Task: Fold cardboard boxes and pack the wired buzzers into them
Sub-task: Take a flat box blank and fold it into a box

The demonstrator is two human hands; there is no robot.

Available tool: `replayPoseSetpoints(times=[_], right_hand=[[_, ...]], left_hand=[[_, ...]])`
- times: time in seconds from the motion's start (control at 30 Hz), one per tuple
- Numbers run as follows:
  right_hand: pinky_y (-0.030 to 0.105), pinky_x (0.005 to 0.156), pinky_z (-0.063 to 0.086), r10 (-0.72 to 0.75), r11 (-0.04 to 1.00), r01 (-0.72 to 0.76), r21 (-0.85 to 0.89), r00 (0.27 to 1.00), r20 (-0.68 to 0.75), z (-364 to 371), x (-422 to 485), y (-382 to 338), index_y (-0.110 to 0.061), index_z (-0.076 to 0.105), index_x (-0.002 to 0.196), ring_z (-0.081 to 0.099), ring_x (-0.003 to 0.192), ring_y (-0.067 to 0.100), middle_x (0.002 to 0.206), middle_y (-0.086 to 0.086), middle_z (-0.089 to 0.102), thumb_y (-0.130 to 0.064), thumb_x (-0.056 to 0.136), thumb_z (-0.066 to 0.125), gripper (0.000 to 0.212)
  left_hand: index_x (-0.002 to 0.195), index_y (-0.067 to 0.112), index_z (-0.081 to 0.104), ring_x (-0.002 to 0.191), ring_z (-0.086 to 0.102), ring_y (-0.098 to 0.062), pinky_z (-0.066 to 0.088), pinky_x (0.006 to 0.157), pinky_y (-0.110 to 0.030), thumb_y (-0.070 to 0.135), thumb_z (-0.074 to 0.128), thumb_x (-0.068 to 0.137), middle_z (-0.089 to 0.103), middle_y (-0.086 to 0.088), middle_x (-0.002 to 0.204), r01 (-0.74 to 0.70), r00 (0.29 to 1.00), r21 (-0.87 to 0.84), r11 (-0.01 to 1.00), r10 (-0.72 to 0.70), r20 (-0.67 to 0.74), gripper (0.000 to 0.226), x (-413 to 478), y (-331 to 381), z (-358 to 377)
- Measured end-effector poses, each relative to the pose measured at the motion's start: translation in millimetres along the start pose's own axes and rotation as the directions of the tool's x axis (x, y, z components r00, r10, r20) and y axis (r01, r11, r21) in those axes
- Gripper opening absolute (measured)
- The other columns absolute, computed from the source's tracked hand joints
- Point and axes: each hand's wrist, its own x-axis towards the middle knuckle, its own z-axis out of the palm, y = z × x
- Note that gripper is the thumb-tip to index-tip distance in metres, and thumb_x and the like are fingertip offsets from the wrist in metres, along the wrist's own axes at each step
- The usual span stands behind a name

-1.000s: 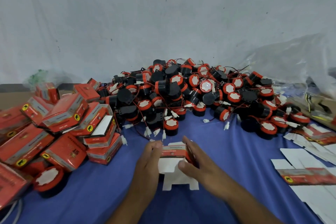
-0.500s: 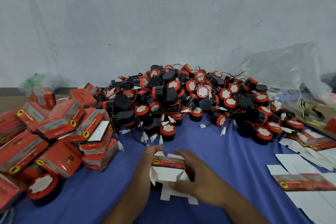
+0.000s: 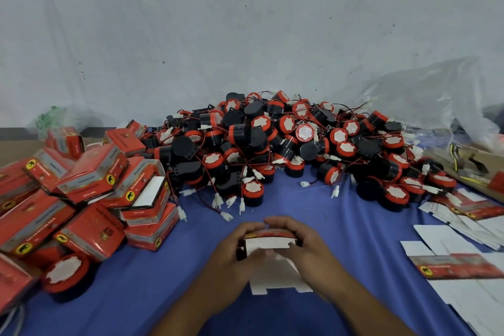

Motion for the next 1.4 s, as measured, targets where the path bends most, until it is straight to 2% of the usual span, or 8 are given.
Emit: replayPoseSetpoints(times=[0.23, 0.4, 0.5, 0.83, 0.97, 1.17, 1.27, 1.4], right_hand=[[0.027, 0.082, 0.052, -0.054, 0.984, 0.050, 0.168, 0.998, 0.019, 3, 3, 4, -0.031, 0.073, 0.111, 0.066, 0.092, 0.015, 0.097, -0.004, 0.071, -0.031, 0.074, 0.076, 0.037], [0.037, 0.073, 0.051, -0.009, 0.911, 0.069, 0.407, 0.989, -0.148, 1, 10, 5, -0.021, 0.075, 0.095, 0.062, 0.087, 0.021, 0.095, 0.008, 0.070, -0.024, 0.083, 0.059, 0.020], [0.050, 0.083, 0.048, 0.014, 0.904, 0.048, 0.425, 0.990, -0.143, -5, 12, 8, -0.015, 0.073, 0.095, 0.061, 0.095, 0.031, 0.102, 0.020, 0.069, -0.027, 0.087, 0.056, 0.022], [0.036, 0.099, 0.052, -0.070, 0.974, 0.066, 0.217, 0.997, 0.010, 13, -1, 6, -0.036, 0.066, 0.124, 0.063, 0.119, 0.018, 0.127, -0.001, 0.068, -0.062, 0.097, 0.036, 0.049], [0.033, 0.093, 0.054, -0.168, 0.982, 0.164, 0.094, 0.985, 0.042, 16, -5, 1, -0.030, 0.064, 0.125, 0.064, 0.115, 0.018, 0.123, -0.002, 0.068, -0.038, 0.098, 0.056, 0.029], [0.035, 0.078, 0.056, -0.146, 0.968, 0.185, 0.172, 0.966, -0.214, 15, 2, 2, -0.026, 0.068, 0.107, 0.068, 0.092, 0.018, 0.101, 0.004, 0.073, -0.010, 0.101, 0.054, 0.023], [0.054, 0.089, 0.052, -0.044, 0.930, 0.134, 0.342, 0.965, -0.257, 11, 7, 4, -0.018, 0.065, 0.112, 0.065, 0.095, 0.028, 0.106, 0.017, 0.071, -0.017, 0.101, 0.056, 0.014], [0.060, 0.079, 0.052, -0.158, 0.975, 0.179, 0.131, 0.975, -0.156, 9, 4, 1, -0.030, 0.062, 0.103, 0.064, 0.085, 0.023, 0.098, 0.012, 0.067, -0.053, 0.094, 0.056, 0.025]], left_hand=[[0.112, 0.037, 0.070, 0.107, 0.067, -0.016, 0.057, 0.087, -0.034, 0.012, 0.053, 0.100, 0.068, 0.007, 0.119, 0.038, 0.986, -0.112, 0.993, -0.056, -0.158, 0.032, 1, 1, -12], [0.110, 0.037, 0.070, 0.098, 0.066, 0.001, 0.052, 0.079, -0.019, 0.045, 0.055, 0.097, 0.065, 0.002, 0.128, -0.008, 0.996, -0.022, 1.000, 0.006, -0.088, 0.021, 1, 12, -4], [0.135, 0.045, 0.049, 0.124, 0.053, 0.001, 0.048, 0.093, -0.017, 0.073, 0.068, 0.070, 0.055, 0.020, 0.136, -0.132, 0.989, 0.156, 0.979, 0.121, 0.079, 0.073, 1, 5, -1], [0.106, 0.031, 0.068, 0.099, 0.067, -0.016, 0.054, 0.076, -0.023, 0.022, 0.067, 0.086, 0.070, -0.001, 0.108, -0.165, 0.970, -0.104, 0.981, 0.143, -0.196, 0.022, 1, 4, 2], [0.102, 0.019, 0.072, 0.100, 0.067, -0.034, 0.058, 0.077, -0.039, 0.003, 0.061, 0.088, 0.072, -0.011, 0.106, -0.070, 0.969, -0.226, 0.972, 0.012, -0.246, 0.023, 5, 0, -4], [0.149, 0.035, 0.028, 0.130, 0.041, 0.010, 0.039, 0.099, -0.009, 0.045, 0.057, 0.089, 0.037, 0.032, 0.145, -0.142, 0.971, 0.163, 0.976, 0.169, -0.168, 0.067, -5, -1, 14], [0.152, 0.040, 0.012, 0.138, 0.021, 0.015, 0.028, 0.100, -0.001, 0.061, 0.065, 0.079, 0.016, 0.036, 0.152, -0.213, 0.942, 0.425, 0.880, 0.301, -0.150, 0.092, -6, -5, 27], [0.143, 0.049, 0.020, 0.133, 0.018, 0.023, 0.023, 0.095, 0.005, 0.057, 0.072, 0.076, 0.011, 0.043, 0.147, -0.244, 0.897, 0.561, 0.791, 0.404, -0.179, 0.085, -6, -4, 27]])
